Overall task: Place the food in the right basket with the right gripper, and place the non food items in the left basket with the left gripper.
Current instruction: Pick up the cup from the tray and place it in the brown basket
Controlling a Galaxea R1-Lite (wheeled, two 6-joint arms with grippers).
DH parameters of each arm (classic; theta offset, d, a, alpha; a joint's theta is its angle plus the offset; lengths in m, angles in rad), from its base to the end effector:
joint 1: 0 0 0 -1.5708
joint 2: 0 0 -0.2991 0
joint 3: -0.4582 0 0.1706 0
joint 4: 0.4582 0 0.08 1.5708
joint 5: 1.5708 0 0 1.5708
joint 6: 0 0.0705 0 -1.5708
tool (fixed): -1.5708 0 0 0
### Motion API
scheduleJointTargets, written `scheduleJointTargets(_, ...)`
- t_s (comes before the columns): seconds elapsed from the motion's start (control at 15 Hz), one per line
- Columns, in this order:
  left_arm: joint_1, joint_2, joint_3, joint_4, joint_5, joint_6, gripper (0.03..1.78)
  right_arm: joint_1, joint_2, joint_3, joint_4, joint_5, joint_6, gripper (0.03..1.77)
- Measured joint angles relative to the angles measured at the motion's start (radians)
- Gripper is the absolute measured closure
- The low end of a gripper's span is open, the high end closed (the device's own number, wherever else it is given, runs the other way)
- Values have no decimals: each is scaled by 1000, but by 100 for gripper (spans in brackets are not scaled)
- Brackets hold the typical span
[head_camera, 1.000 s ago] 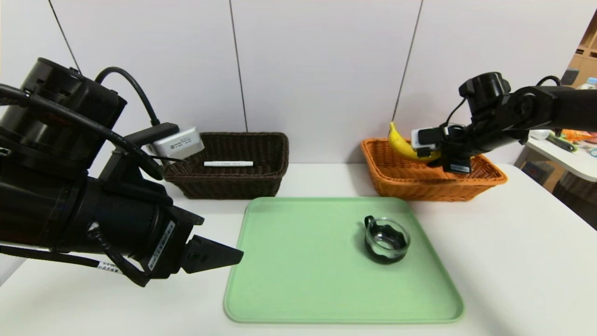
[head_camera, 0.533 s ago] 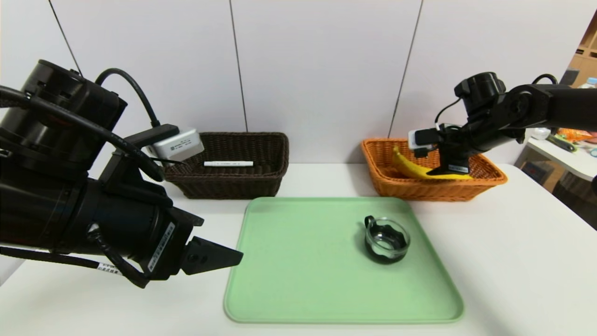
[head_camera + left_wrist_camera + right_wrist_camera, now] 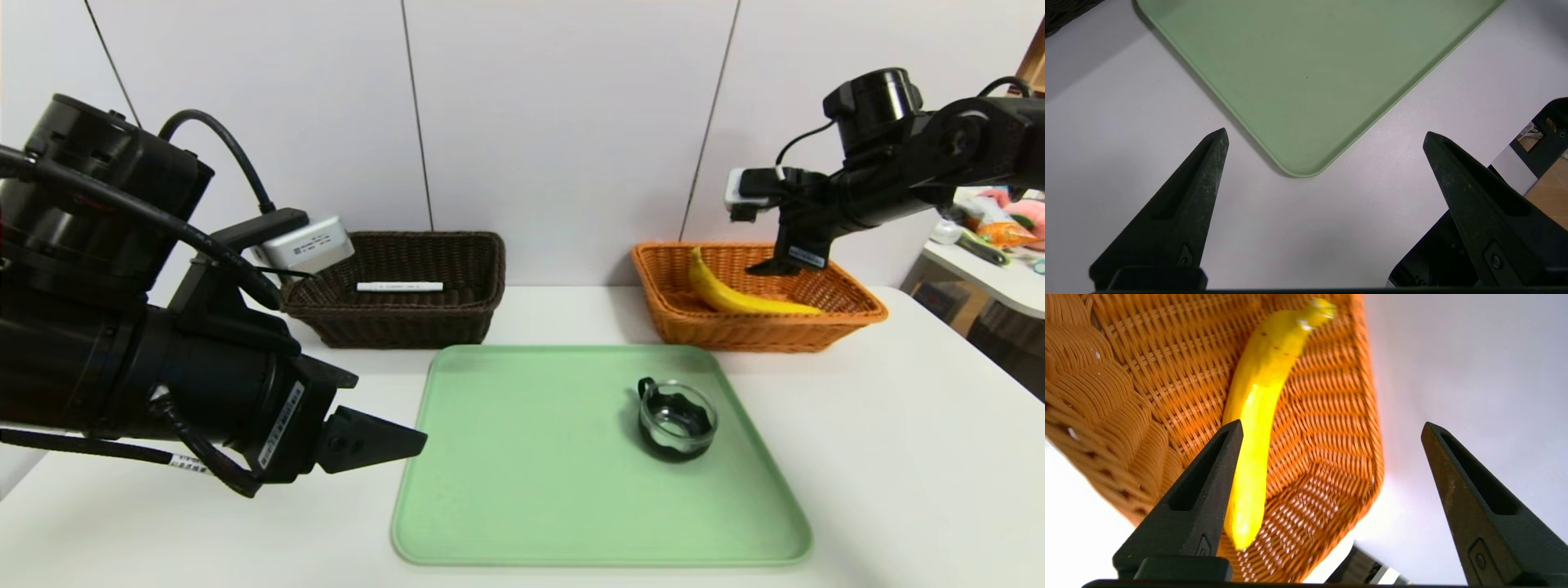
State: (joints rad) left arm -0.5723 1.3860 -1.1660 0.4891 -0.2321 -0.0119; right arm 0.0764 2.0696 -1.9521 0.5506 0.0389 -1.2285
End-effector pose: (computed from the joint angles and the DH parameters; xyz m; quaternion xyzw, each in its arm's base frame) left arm 0.1792 -0.1347 0.2375 0.0536 0.3443 -0.3651 0.8633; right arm 0.4205 0.0349 0.2265 -0.5486 0.2365 0.2334 0.7672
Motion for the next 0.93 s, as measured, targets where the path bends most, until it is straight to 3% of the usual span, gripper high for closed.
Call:
scheduleJointTargets(0.27,0,-10,-4,-11,-1,4,12,24,-103,0,106,2,215,20)
scheduleJointTargets(0.53,0,-11,-4,-23,-2,2,12,53,-219,29,220,3,550,16)
scheduleJointTargets(0.93,-2,28,-8,-85,-3,2,12,81,-433,355,239,3,971,12)
